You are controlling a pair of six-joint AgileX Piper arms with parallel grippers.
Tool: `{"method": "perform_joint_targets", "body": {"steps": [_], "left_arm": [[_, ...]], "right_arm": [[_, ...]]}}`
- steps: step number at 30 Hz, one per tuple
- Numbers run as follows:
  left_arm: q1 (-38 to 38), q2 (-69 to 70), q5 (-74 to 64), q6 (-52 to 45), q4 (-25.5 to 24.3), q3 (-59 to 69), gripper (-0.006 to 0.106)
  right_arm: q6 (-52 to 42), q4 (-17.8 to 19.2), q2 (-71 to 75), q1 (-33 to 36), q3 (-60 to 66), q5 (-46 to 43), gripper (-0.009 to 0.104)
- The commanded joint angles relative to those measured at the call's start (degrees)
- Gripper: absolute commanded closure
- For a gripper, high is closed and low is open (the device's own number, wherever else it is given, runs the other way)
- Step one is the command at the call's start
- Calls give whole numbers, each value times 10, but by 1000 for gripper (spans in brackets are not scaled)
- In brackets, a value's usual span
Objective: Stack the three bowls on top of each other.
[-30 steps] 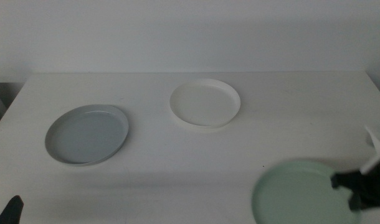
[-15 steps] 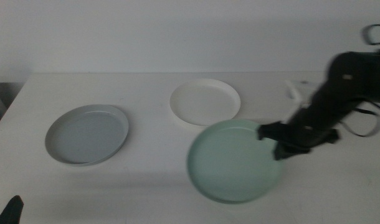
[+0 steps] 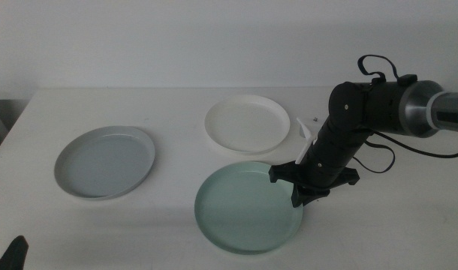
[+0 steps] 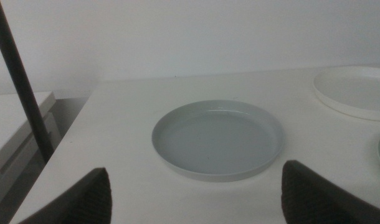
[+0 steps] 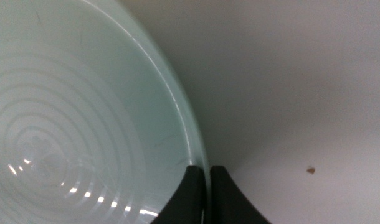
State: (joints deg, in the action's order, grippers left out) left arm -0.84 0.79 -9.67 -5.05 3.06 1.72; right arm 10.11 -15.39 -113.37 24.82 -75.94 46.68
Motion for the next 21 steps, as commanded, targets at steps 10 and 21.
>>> {"method": "perform_joint_targets", "body": {"steps": [10, 21], "left_arm": [[1, 8, 44, 8, -1, 3, 10], [1, 8, 44, 8, -1, 3, 10]], "right_arm": [[-1, 6, 47, 2, -18, -2, 51], [-16, 70, 123, -58, -111, -14, 34]]}}
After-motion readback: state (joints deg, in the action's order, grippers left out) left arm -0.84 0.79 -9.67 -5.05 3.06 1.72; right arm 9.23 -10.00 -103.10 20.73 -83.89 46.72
